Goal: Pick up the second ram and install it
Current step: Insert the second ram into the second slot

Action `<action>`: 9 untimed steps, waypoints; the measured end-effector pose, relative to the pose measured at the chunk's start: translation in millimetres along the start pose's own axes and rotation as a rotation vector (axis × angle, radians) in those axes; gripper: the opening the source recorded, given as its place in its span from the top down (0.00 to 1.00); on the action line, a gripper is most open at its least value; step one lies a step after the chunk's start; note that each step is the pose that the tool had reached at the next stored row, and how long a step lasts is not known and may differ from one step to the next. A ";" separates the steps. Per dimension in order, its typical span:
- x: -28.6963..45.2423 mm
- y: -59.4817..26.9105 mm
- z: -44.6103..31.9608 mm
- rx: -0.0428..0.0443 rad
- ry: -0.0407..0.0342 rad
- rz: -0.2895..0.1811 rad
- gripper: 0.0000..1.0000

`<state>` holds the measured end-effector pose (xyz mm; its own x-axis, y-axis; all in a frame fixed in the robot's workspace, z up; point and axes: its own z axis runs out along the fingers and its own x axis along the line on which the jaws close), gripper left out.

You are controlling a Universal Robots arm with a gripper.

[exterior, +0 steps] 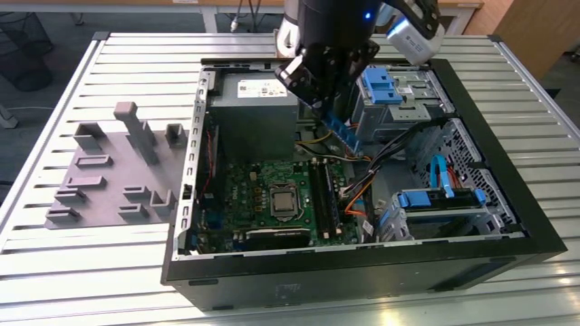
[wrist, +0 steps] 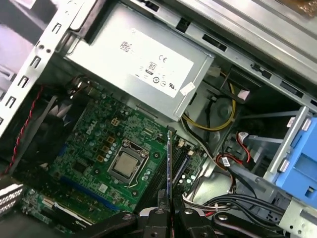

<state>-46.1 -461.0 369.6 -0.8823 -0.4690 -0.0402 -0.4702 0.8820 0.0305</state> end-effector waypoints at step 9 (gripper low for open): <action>0.1 -0.1 3.3 0.0066 -0.0050 0.164 0.86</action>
<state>-46.1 -461.0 366.3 -0.9472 -0.3180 -0.0402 -0.3193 0.9472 0.0305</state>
